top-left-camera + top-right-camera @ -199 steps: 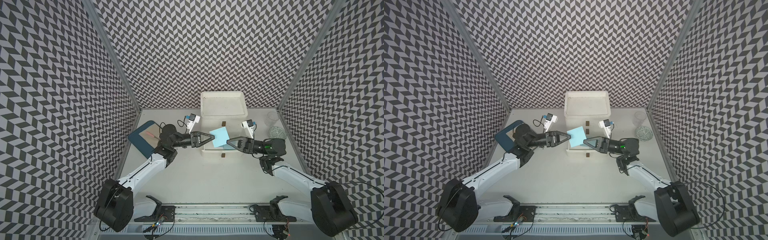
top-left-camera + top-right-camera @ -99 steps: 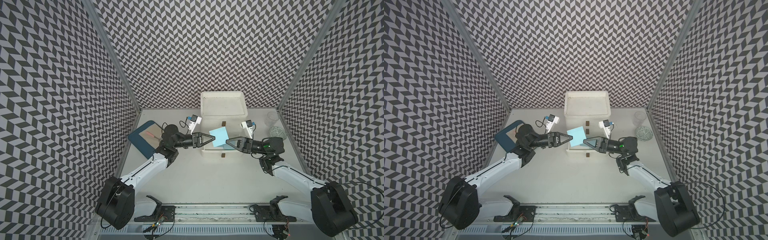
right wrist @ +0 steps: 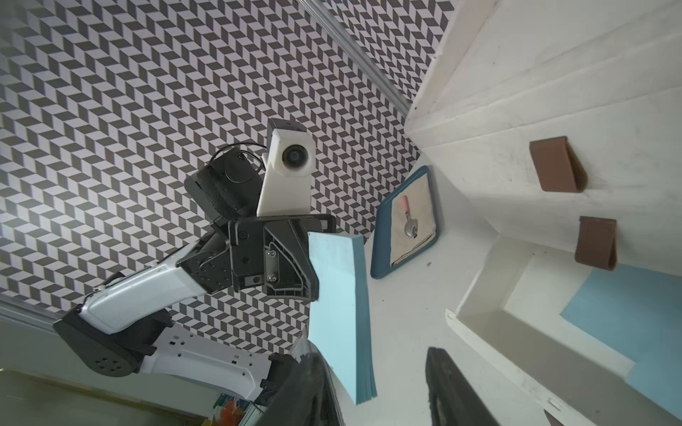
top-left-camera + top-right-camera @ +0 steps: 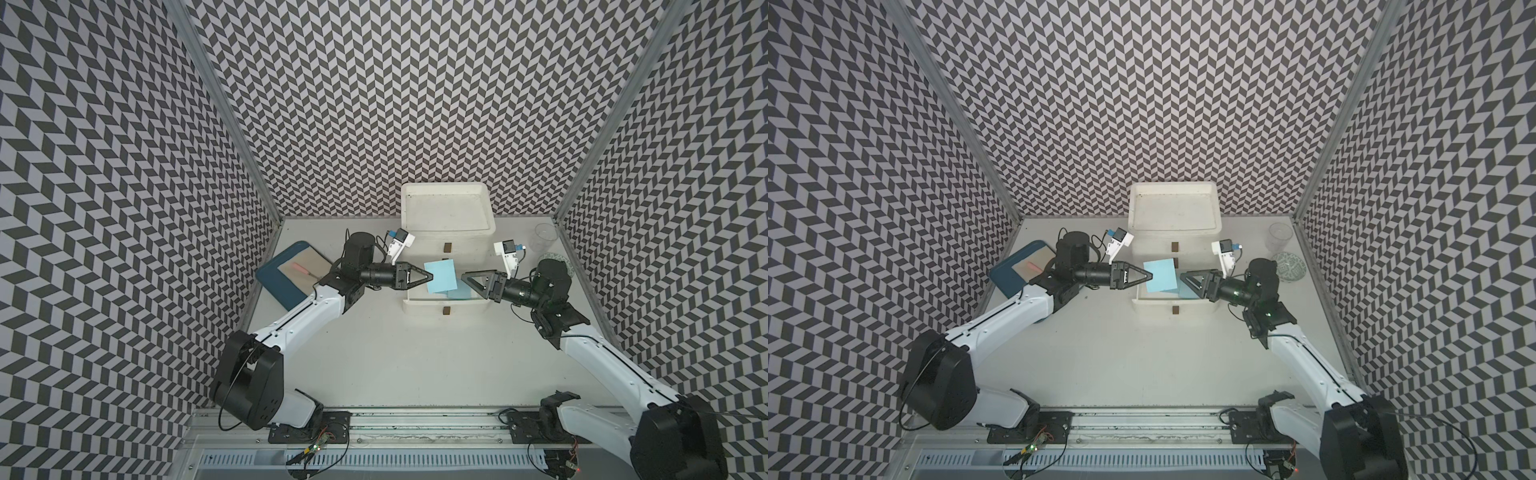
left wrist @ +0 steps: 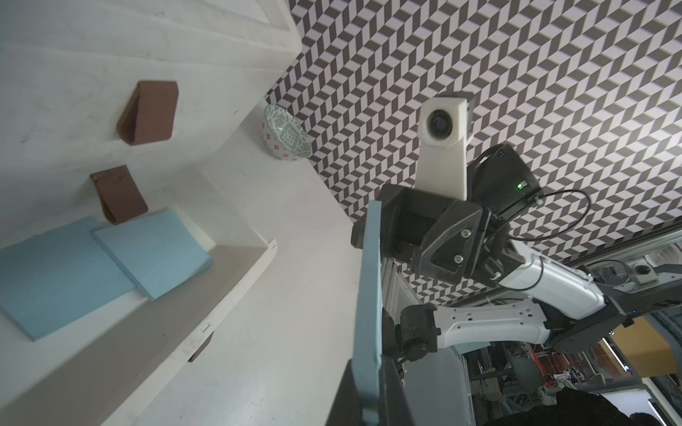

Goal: Please put the sticky notes in the drawer by color
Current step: Place the sticky notes in the drawer.

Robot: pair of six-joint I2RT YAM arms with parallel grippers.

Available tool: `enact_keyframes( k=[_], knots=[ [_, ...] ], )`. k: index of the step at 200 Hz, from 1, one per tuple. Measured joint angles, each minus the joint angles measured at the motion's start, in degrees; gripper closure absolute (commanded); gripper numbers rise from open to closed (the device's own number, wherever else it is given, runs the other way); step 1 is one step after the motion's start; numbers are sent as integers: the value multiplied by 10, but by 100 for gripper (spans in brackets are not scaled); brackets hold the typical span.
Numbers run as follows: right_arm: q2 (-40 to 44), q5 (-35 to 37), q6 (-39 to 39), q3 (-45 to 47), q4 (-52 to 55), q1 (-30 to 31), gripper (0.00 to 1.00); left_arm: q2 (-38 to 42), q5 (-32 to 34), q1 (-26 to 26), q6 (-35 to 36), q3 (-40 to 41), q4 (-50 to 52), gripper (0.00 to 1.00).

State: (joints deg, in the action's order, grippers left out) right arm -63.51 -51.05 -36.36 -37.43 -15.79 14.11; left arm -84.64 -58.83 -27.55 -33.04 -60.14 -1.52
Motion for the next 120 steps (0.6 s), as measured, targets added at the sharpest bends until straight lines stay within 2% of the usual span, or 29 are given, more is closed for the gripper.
enact_keyframes(
  k=[38,68,120],
  knots=[
    [-41,0,35,0,46,0,50,-68,1,2,41,-6,78,94],
    [-43,0,47,0,57,0,50,-81,58,4,54,-6,106,94],
    [-43,-2,65,8,68,0,50,-84,146,24,36,13,78,93]
  ],
)
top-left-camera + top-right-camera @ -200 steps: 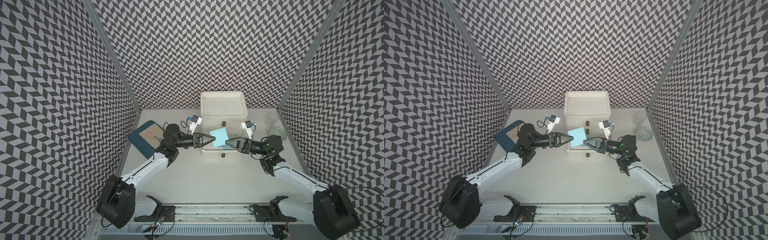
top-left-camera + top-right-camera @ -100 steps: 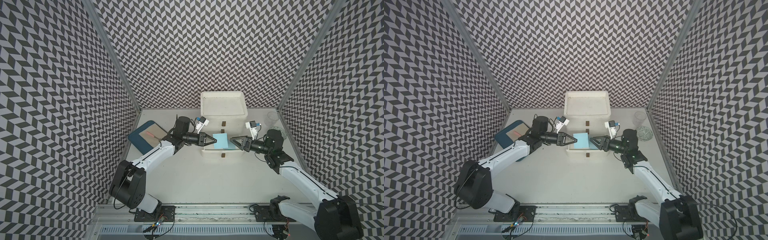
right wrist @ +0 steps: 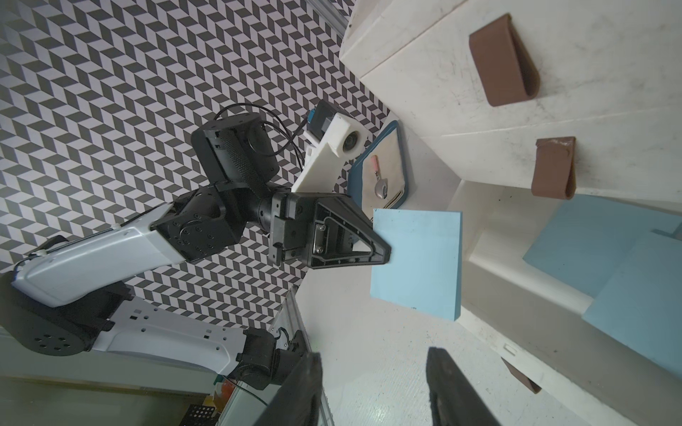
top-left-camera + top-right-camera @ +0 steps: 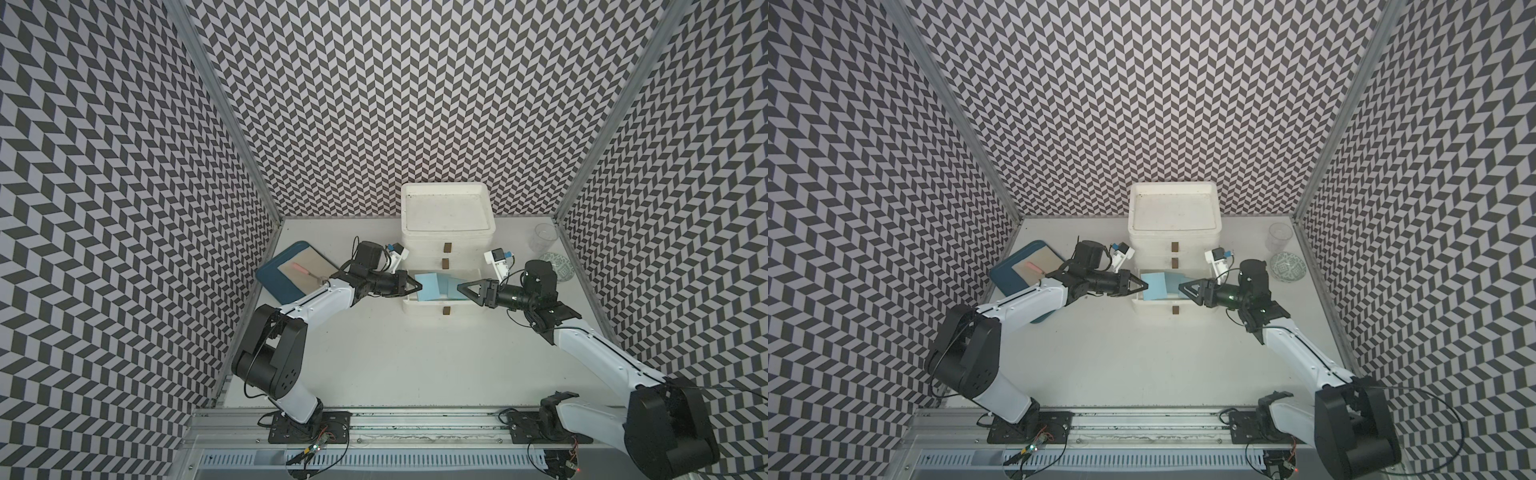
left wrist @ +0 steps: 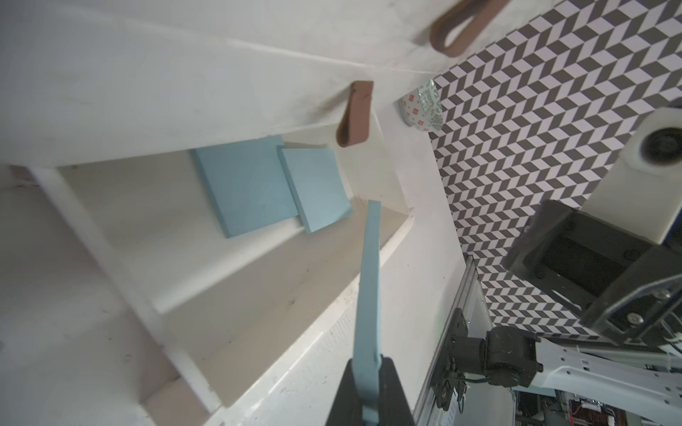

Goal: Please put the sticky notes in the drawer by color
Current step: Place the sticky notes in the drawer.

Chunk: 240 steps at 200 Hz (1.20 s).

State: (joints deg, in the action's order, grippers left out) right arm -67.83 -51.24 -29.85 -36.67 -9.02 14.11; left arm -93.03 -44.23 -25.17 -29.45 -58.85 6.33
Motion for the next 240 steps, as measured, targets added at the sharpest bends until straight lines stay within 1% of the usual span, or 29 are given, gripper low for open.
enact_keyframes(
  k=[40,78,117,174,198,204,240],
  knots=[
    [0,-2,9,13,2,0,50,-31,50,4,-13,1,-37,92],
    [0,-3,19,14,9,0,50,-63,69,3,-16,2,-53,89],
    [0,-7,26,19,9,-1,50,-65,79,-1,-14,11,-54,84],
    [-5,-11,29,21,9,-2,50,-65,90,-3,0,9,-48,61],
    [-5,-9,33,21,10,-2,49,-63,109,-5,17,-12,-17,55],
    [-5,-7,35,21,12,-2,49,-61,117,-6,23,-20,-5,51],
    [-5,9,44,38,14,-2,49,-40,158,-1,51,-81,68,50]
  ],
)
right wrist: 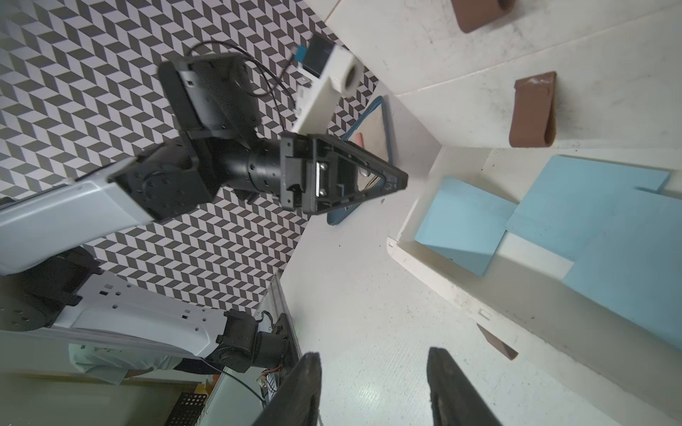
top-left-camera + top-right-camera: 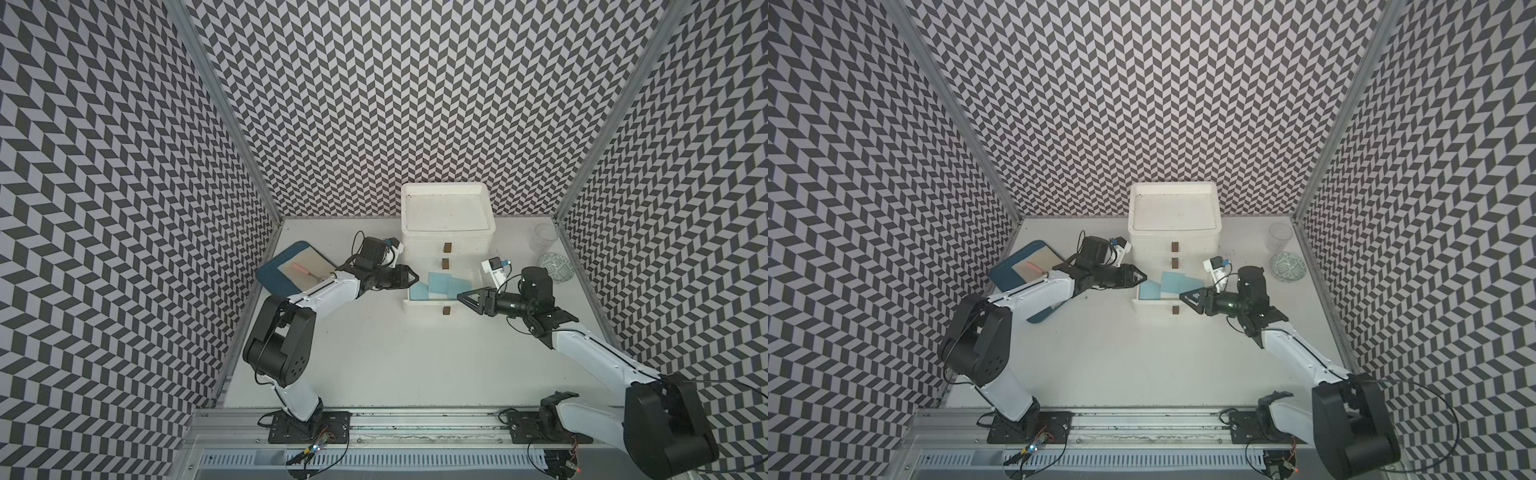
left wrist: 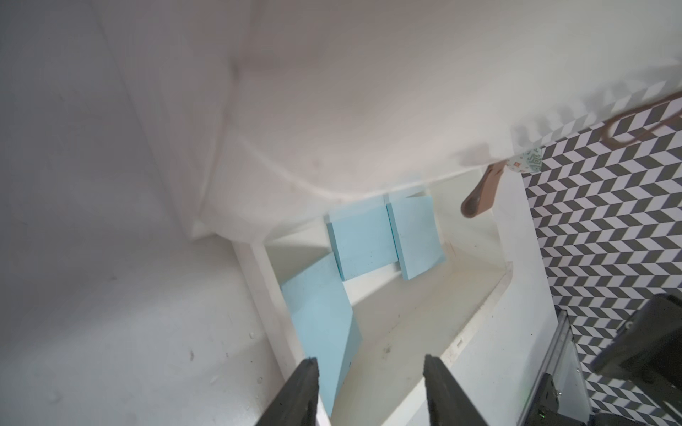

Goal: Please put the sticky notes in the drawer by color
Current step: Place the sticky notes in the drawer.

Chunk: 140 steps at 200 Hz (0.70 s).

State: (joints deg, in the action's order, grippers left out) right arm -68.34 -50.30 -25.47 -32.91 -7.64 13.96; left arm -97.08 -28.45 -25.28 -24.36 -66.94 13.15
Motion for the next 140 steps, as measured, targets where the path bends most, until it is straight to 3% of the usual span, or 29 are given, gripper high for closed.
enact_keyframes(
  k=[56,110,140],
  knots=[
    [3,31,9,14,14,13,49,12,24,9,25,-57,42,50],
    [13,186,17,28,23,142,49,-18,89,15,32,-208,133,47],
    [16,247,-3,70,7,160,49,-28,120,17,38,-290,174,42]
  ],
)
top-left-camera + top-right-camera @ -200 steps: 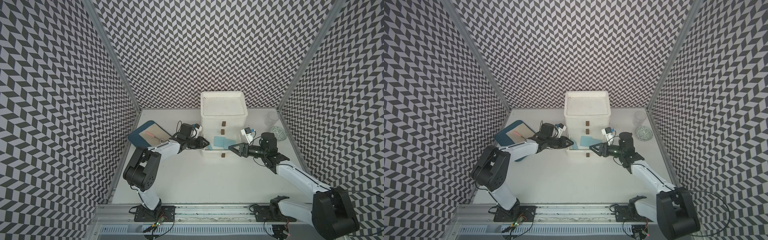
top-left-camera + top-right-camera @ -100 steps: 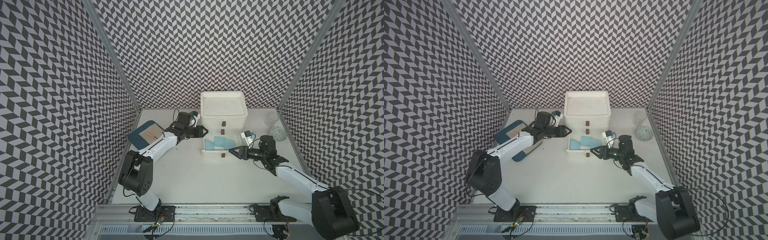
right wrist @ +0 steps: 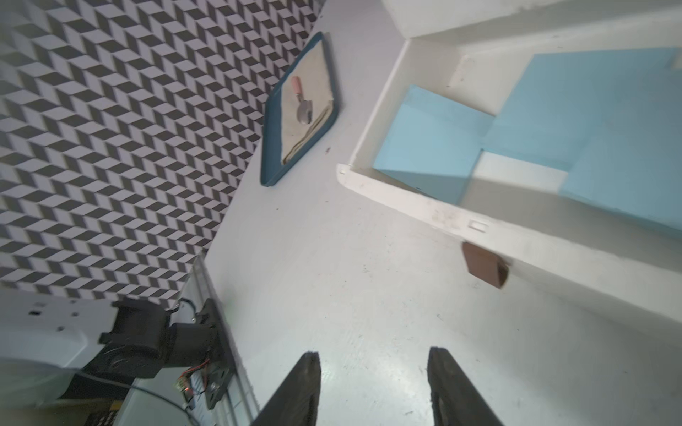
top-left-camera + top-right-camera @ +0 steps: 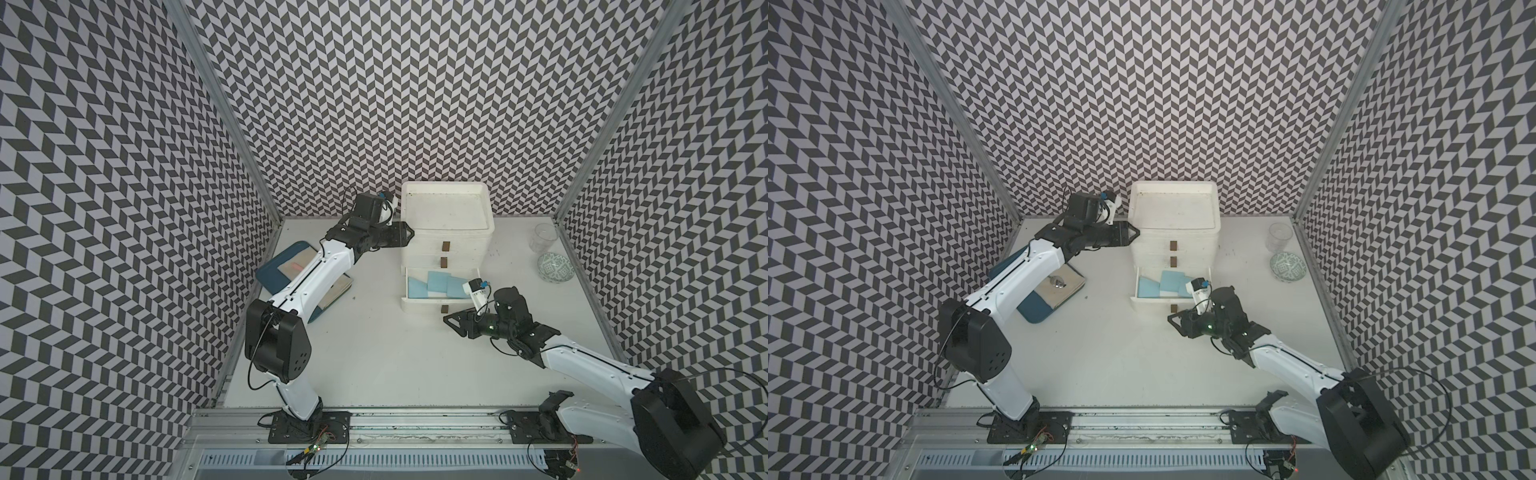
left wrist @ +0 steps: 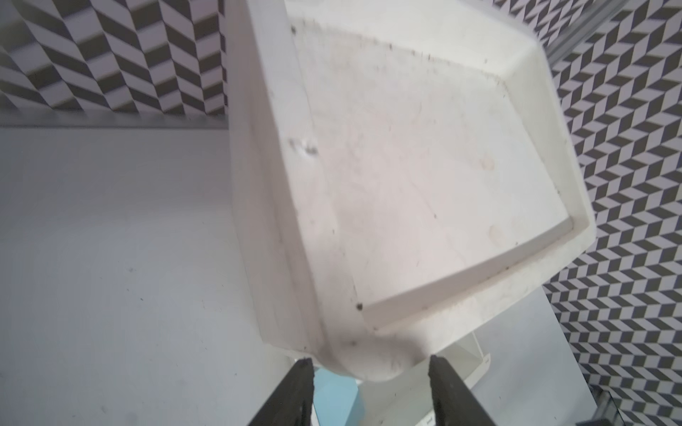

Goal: Please put the sticky notes in the drawer by color
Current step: Place the sticky notes in the drawer, then close the drawer in the storage box.

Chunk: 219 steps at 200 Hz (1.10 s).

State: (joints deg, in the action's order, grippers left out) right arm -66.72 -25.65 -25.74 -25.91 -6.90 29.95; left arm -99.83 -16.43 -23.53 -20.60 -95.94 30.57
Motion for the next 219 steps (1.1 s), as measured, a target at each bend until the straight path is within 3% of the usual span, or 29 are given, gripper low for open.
enact_keyframes(
  k=[51,86,120,135,141,151,165,219],
  knots=[
    [9,42,-7,-2,0,10,48,-101,38,6,19,-188,57,39],
    [15,50,-9,-2,-2,12,48,-125,56,6,31,-191,82,41],
    [15,74,-14,-2,-5,33,48,-149,55,5,32,-191,81,49],
    [15,90,-21,1,-14,43,48,-144,54,3,32,-177,67,56],
    [15,96,-24,3,-21,47,48,-139,52,3,32,-167,57,65],
    [15,108,-29,6,-27,54,48,-129,48,3,25,-148,40,73],
    [15,122,-33,8,-28,61,48,-114,69,2,19,-125,18,74],
    [14,166,-49,14,-55,72,48,-68,42,-3,39,-49,-25,73]
  ],
)
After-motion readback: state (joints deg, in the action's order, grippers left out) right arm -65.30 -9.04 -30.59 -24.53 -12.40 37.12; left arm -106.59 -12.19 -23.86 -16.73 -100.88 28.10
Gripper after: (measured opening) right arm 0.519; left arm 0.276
